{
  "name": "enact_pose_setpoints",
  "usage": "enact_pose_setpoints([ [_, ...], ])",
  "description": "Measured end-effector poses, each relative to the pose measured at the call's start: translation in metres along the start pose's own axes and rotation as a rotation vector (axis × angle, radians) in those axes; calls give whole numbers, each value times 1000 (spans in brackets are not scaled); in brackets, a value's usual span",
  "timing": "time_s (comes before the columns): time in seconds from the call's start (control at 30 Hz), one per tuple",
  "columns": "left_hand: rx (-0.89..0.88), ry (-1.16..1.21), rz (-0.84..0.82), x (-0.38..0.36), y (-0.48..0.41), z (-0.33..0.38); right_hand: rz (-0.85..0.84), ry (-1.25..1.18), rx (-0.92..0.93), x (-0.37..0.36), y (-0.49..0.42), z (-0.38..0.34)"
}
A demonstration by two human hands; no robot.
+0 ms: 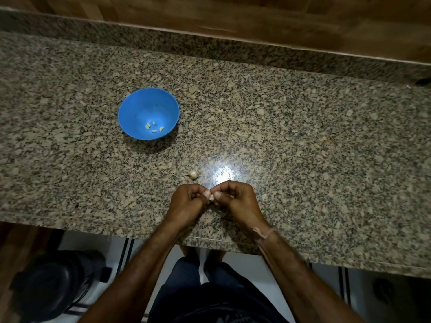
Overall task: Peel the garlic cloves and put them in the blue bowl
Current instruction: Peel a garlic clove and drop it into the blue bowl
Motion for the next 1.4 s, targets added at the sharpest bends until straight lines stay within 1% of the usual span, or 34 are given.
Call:
enact_pose_setpoints([
  [0.07,-17,-30,52,-2,1,3,2,-153,-98,-6,3,2],
  [0.13,-64,-137,130,-5,1,5,22,-287,-184,-12,6,2],
  [0.2,-107,-200,177,-8,3,5,22,-367,-232,-16,7,2],
  [0.3,-124,-242,203,-10,3,5,-4,-418,-283,-16,6,1],
  [0.47,-131,-236,250,-9,-4,3,-39,-454,-333,-17,4,3],
  [0.67,-194,-216,353,-6,-12,3,-25,-460,-364,-13,2,5],
  [0.73,-231,-231,344,-3,-12,2,-5,-475,-371,-11,1,7],
  [0.8,-227,-243,316,-3,-13,-2,-5,-491,-372,-11,0,8],
  [0.87,-230,-198,284,-3,-11,-4,-14,-495,-367,-12,-1,7],
  [1.0,-345,-74,164,-4,4,-1,9,-506,-346,-13,-3,6],
  [1.07,-372,-60,149,-3,9,1,18,-493,-338,-14,-4,7],
  [1.17,-346,-35,165,-2,9,2,10,-427,-309,-16,-2,7],
  [1.27,-272,11,180,-1,7,0,10,-346,-213,-16,2,5],
  [1.33,-169,98,168,-1,3,-3,32,-288,-131,-16,3,2],
  [1.4,-14,260,156,-4,0,-9,100,-112,-37,-14,1,-2],
])
Point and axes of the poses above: each hand's wrist, its own y-axis away from the middle knuckle, its own x-axis out of the back of the hand, z = x × y, the point moved 3 cm from there along -y, towards the middle knuckle, and after that the axes turned 11 degrees about y, right-handed, at the moved point
